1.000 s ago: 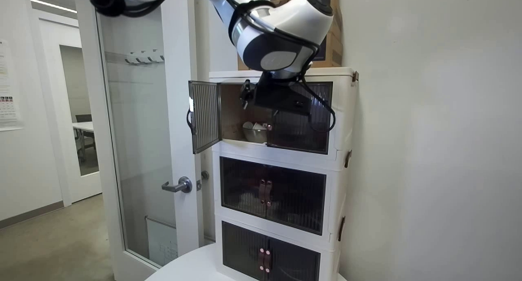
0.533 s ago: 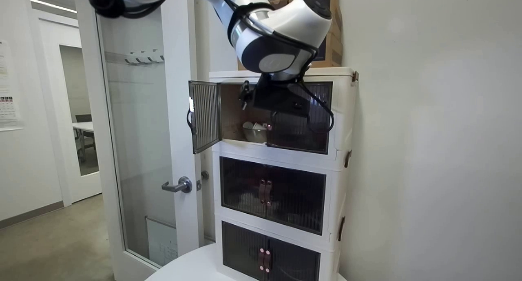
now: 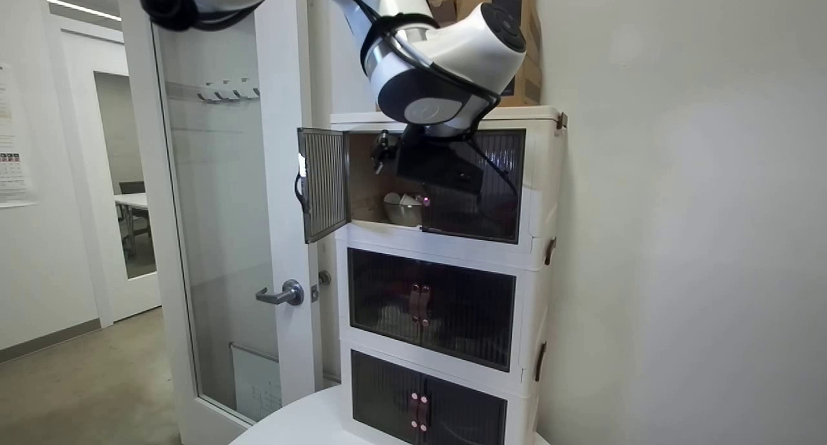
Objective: Open the top drawer
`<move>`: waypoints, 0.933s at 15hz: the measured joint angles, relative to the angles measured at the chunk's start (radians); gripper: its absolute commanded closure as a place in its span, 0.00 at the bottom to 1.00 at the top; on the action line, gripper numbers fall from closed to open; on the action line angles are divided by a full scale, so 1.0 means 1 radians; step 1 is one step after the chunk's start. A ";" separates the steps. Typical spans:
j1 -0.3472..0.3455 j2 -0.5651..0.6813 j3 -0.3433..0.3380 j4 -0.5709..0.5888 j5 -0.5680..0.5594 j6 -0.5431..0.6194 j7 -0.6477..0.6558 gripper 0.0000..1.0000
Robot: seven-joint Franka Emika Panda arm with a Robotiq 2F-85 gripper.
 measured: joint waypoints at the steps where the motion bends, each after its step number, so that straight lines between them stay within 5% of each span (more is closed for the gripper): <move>1: 0.000 -0.002 -0.001 -0.006 0.012 -0.003 -0.014 0.00; 7: 0.031 -0.052 -0.047 -0.068 0.018 0.029 -0.004 0.00; 14: 0.147 -0.130 -0.090 -0.230 0.010 0.121 0.188 0.00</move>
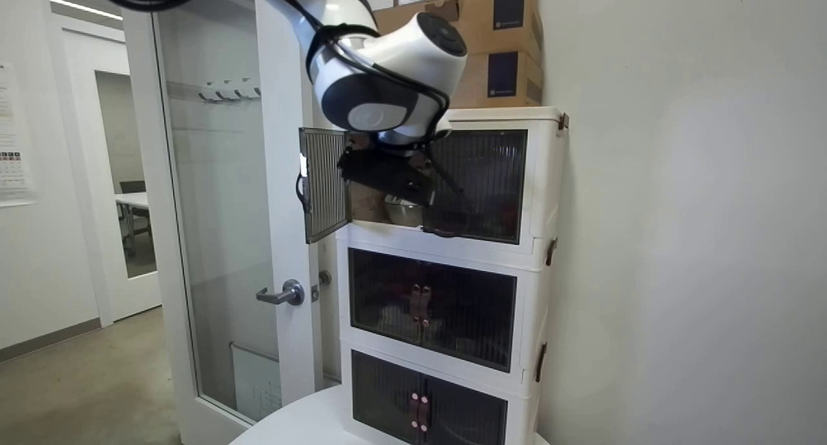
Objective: Open the top drawer
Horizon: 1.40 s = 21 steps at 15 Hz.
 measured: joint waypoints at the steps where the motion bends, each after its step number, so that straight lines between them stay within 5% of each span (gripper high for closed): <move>1: 0.021 -0.007 0.000 -0.022 0.000 0.019 0.014 0.00; 13: 0.085 -0.147 -0.081 -0.369 -0.165 0.404 0.298 0.00; 21: 0.076 -0.225 -0.081 -0.460 -0.078 0.515 0.278 0.00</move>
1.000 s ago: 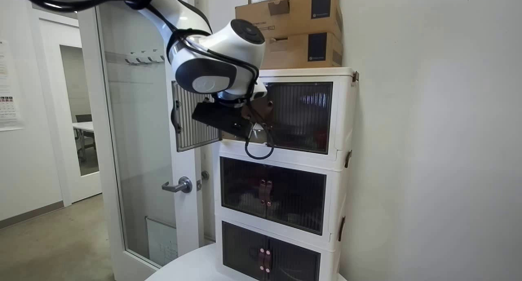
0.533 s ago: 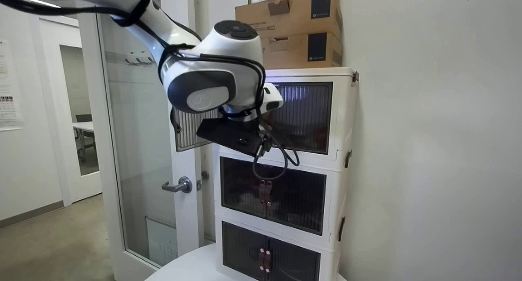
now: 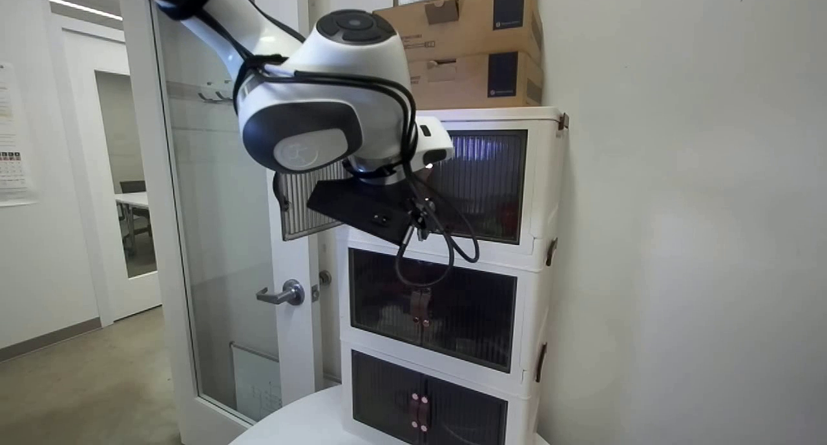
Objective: Open the top drawer
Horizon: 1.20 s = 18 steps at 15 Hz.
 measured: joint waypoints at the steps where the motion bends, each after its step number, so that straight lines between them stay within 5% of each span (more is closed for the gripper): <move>1: -0.005 -0.011 0.005 0.002 0.024 0.000 -0.021 0.00; 10: -0.047 -0.017 0.016 0.143 0.088 -0.100 -0.139 0.00; 18: -0.052 0.189 0.014 0.467 -0.068 -0.314 -0.053 0.00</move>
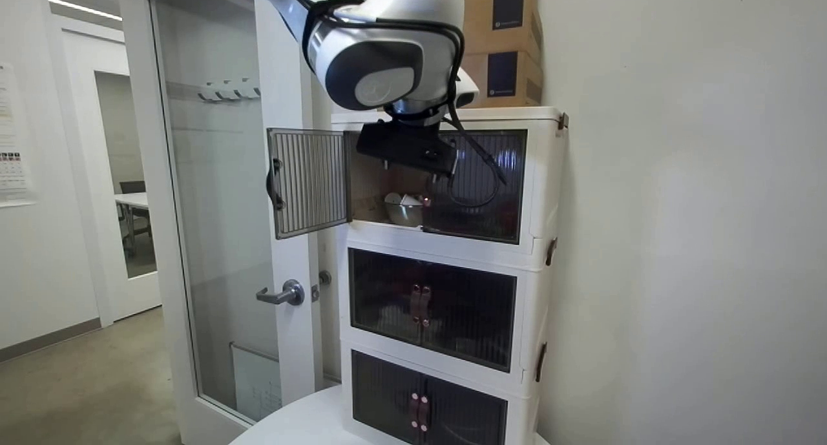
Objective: Open the top drawer
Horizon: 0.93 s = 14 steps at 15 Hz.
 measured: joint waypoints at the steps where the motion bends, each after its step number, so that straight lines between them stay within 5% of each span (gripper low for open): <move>1: -0.001 0.025 0.001 0.034 -0.015 -0.015 0.013 0.00; 7: -0.021 0.134 0.035 0.189 -0.042 -0.052 0.053 0.00; 14: -0.077 0.173 0.126 0.227 -0.003 -0.099 0.059 0.00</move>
